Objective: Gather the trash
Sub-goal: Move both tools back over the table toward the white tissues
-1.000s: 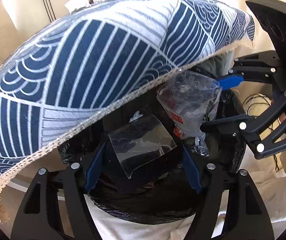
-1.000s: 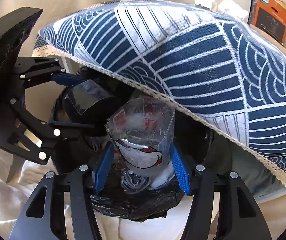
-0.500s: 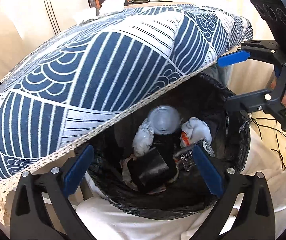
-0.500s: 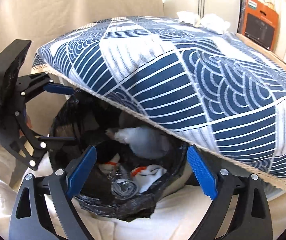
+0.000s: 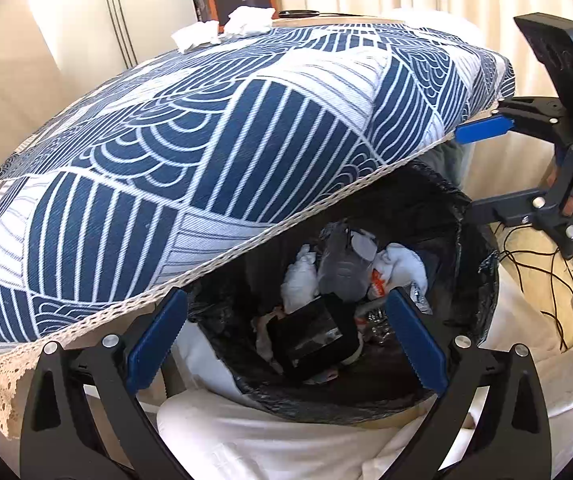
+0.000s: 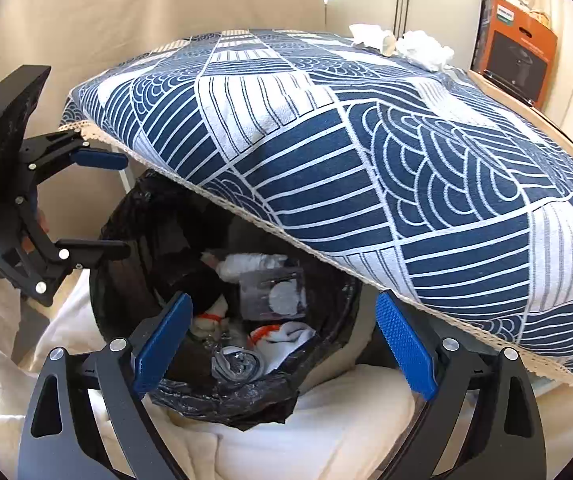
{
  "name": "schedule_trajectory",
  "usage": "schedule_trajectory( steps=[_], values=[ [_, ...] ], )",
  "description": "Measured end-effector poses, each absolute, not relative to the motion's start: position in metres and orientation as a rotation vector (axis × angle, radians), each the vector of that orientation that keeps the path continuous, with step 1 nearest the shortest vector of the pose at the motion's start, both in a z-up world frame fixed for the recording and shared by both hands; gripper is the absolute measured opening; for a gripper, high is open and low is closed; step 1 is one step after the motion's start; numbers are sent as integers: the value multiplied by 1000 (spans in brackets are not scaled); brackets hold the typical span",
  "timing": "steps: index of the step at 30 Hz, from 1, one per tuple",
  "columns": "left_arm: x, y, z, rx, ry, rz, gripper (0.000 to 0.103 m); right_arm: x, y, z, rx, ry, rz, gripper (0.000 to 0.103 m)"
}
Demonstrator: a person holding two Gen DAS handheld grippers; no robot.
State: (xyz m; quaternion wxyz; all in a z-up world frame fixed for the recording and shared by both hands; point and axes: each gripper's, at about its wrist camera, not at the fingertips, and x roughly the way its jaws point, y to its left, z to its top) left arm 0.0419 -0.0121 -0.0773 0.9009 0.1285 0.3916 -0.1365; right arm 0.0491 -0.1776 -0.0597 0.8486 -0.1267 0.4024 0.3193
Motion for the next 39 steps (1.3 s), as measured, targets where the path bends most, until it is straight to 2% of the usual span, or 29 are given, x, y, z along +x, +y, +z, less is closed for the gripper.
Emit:
schedule_trajectory(
  steps=[11,22,39],
  values=[
    [30,15,-62,198,785,-239,97,33,-187,-26,-318,776,652,89],
    [15,47,-33,158,713,-226,97,38,-202,6,-247,702,599,90],
    [65,62,7,162,656,-213,97,100,-188,47,-218,662,558,91]
  ],
)
